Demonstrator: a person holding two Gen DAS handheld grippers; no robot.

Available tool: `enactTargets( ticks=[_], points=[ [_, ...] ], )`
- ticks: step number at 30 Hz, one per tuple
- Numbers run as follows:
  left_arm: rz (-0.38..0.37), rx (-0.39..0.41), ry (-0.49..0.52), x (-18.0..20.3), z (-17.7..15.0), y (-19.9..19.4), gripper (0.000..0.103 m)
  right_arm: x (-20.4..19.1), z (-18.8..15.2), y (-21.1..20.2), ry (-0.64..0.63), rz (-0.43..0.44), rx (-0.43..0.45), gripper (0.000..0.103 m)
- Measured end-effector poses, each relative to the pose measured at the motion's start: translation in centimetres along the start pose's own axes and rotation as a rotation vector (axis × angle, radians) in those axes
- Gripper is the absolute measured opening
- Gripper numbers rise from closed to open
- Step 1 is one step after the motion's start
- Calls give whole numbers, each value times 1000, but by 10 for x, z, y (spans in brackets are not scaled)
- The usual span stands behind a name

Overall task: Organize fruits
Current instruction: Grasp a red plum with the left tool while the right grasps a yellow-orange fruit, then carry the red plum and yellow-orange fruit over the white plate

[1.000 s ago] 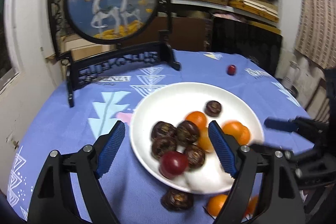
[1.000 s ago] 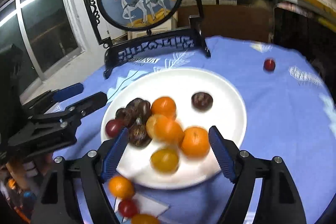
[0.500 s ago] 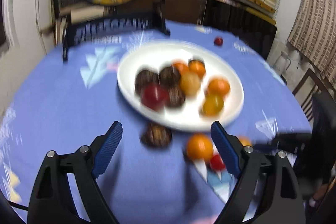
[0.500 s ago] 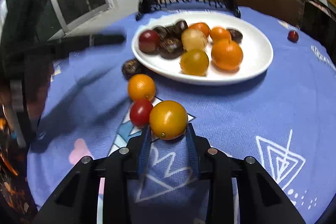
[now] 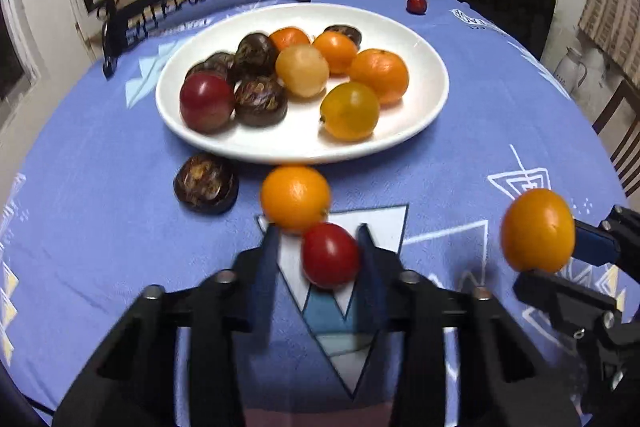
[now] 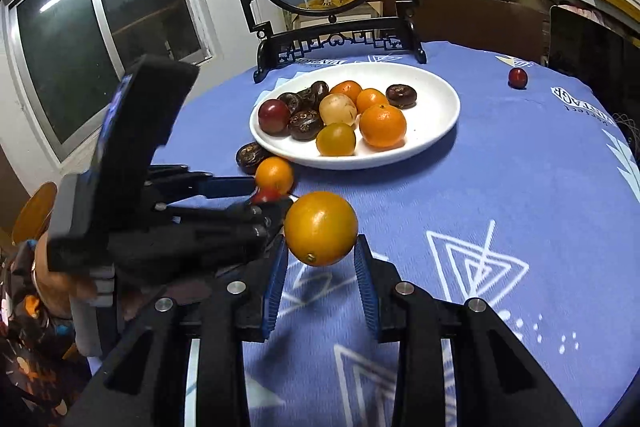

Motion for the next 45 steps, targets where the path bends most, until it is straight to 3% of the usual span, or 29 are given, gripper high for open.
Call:
enactTargets(
  ticks=[8, 17, 25, 29, 38, 42, 45],
  points=[
    [17, 85, 47, -31, -12, -48, 27, -15, 1, 6, -36, 10, -10, 34],
    [-2, 257, 96, -54, -1, -90, 27, -37, 12, 5, -53, 36, 5, 34],
    [-70, 273, 97, -67, -14, -91, 27, -49, 14, 14, -56, 46, -14, 34],
    [-64, 265, 82, -77, -12, -89, 27, -50, 16, 18, -52, 49, -14, 34],
    [-34, 251, 163, -65, 18, -79, 27, -49, 28, 26, -56, 41, -19, 34],
    [-24, 283, 195, -58, 55, -78, 27, -37, 62, 16, -28, 10, 55, 34],
    [-18, 320, 204, -56, 85, -78, 27, -30, 90, 8, -24, -60, 126, 34]
  ],
)
Point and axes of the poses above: each gripper's, at about its wrist camera, not at the fingertips, and y roughly the way its jaws point, x to its right, z to its top, the point moved 6 cm from there along y, roughly the way its jaws point, and after that the axes turned 9 degrees about -z, right-handed, at the moved point
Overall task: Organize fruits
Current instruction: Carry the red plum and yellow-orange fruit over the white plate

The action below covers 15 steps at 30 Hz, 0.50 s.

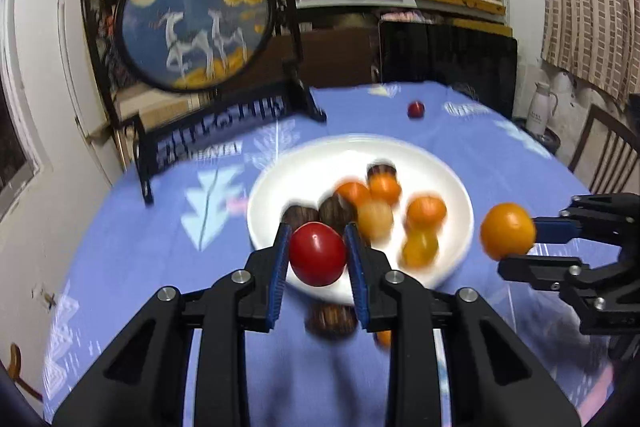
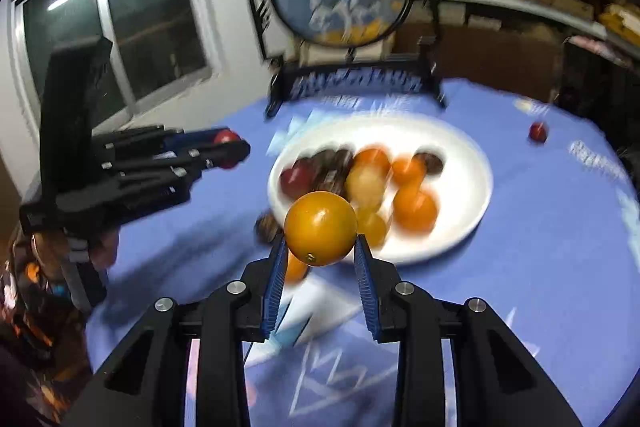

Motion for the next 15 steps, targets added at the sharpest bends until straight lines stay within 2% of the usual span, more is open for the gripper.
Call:
enactTargets(
  ticks=[6, 15],
  points=[
    [3, 24, -25, -10, 41, 29, 27, 7, 31, 8, 0, -42, 46, 34],
    [29, -8, -37, -14, 43, 67, 27, 13, 42, 46, -6, -80, 13, 34]
  ],
)
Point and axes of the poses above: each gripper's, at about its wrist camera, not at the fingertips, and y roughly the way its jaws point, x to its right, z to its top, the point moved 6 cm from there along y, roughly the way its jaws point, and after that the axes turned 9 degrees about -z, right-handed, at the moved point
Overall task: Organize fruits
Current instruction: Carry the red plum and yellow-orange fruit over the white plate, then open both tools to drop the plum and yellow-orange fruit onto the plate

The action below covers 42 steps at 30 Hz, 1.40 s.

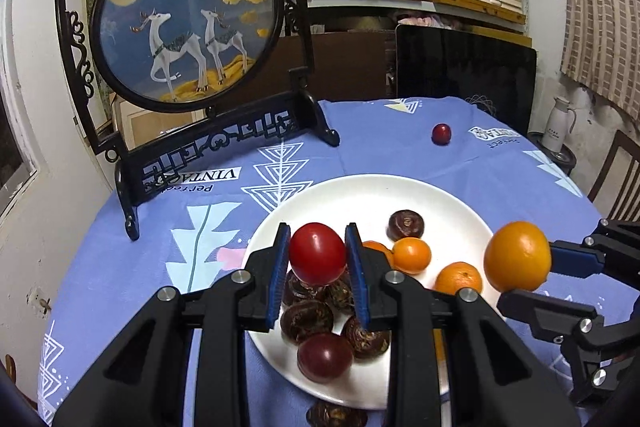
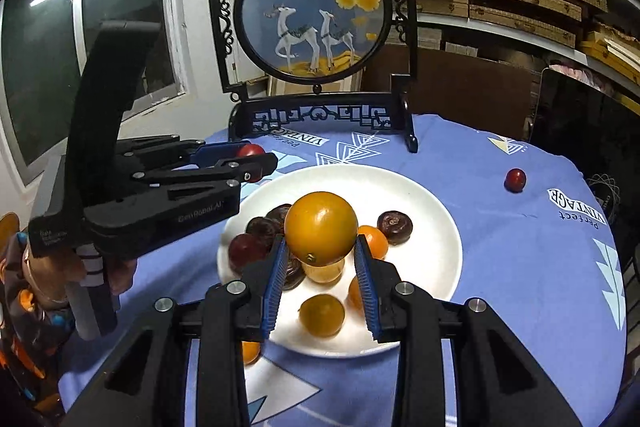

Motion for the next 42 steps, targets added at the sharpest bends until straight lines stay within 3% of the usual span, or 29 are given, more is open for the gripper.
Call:
enactTargets(
  ticks=[18, 27, 28, 29, 30, 31, 40, 42],
  points=[
    [10, -18, 9, 0, 0, 26, 27, 14, 12, 24, 19, -7, 5, 34],
    [23, -38, 8, 2, 2, 40, 28, 26, 11, 38, 33, -66, 6, 35],
    [26, -40, 1, 1, 2, 42, 36, 28, 11, 41, 33, -84, 13, 35],
    [35, -44, -8, -1, 2, 44, 60, 30, 11, 43, 38, -96, 30, 43],
    [54, -33, -24, -4, 3, 44, 72, 34, 10, 45, 59, -110, 49, 62],
    [69, -1, -36, -8, 3, 40, 83, 38, 9, 46, 75, -119, 51, 66],
    [64, 34, -103, -29, 8, 27, 83, 42, 9, 38, 90, -102, 65, 67],
    [59, 46, -116, -33, 8, 16, 83, 38, 8, 29, 104, -70, 61, 72]
  ],
)
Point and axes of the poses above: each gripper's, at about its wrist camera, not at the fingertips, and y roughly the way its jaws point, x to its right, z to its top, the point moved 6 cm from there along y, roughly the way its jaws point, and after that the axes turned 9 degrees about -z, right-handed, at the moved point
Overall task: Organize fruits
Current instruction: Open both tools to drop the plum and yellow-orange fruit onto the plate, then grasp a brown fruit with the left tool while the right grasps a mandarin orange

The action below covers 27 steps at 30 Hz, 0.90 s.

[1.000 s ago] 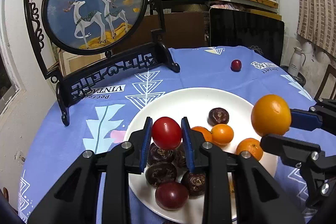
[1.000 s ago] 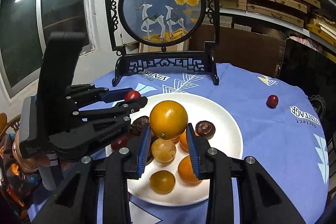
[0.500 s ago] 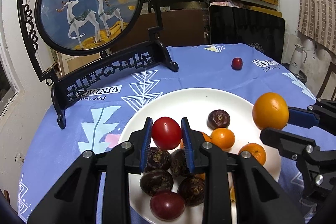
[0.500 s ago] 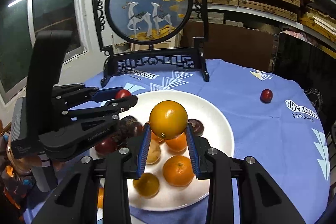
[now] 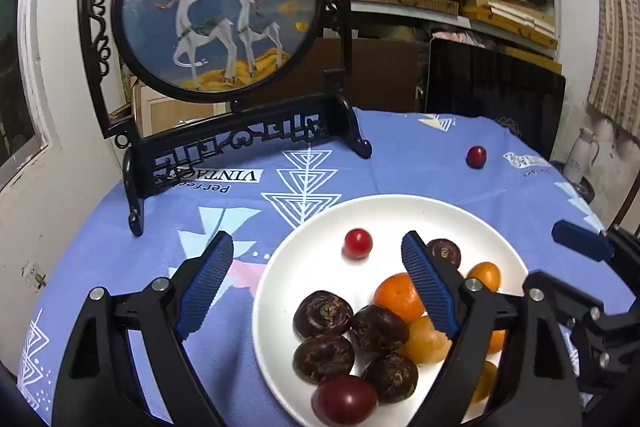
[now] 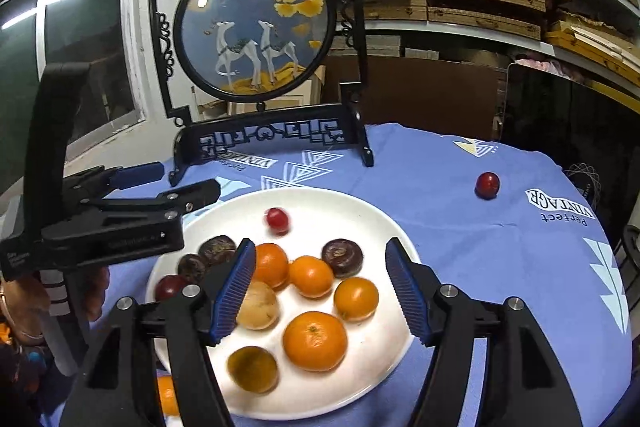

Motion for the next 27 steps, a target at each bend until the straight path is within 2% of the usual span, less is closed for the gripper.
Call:
enactTargets(
  ticks=[4, 7, 9, 12, 17, 18, 19, 20, 21, 27],
  points=[
    [-4, 7, -14, -12, -10, -22, 88, -20, -22, -26, 0, 143, -63, 76],
    [3, -20, -15, -27, -29, -38, 88, -44, -60, -43, -69, 232, -165, 77],
    [14, -44, -10, -37, -46, -51, 88, -62, -92, -47, -135, 252, -254, 77],
    [17, -66, 3, -46, -64, -67, 88, -79, -116, -41, -184, 244, -315, 77],
    [28, -79, 54, -48, -82, -90, 89, -94, -115, -13, -139, 236, -358, 77],
    [27, -82, 60, -46, -84, -92, 89, -95, -116, -7, -130, 229, -366, 72],
    [22, -91, 70, -43, -87, -93, 89, -96, -118, -3, -120, 245, -376, 62],
    [19, -98, 81, -41, -89, -94, 89, -97, -119, -2, -117, 257, -376, 38],
    [15, -106, 107, -35, -93, -94, 89, -96, -119, -5, -114, 262, -367, 35],
    [-69, -183, 221, 8, -116, -74, 89, -69, -117, -44, -100, 247, -305, 35]
  ],
)
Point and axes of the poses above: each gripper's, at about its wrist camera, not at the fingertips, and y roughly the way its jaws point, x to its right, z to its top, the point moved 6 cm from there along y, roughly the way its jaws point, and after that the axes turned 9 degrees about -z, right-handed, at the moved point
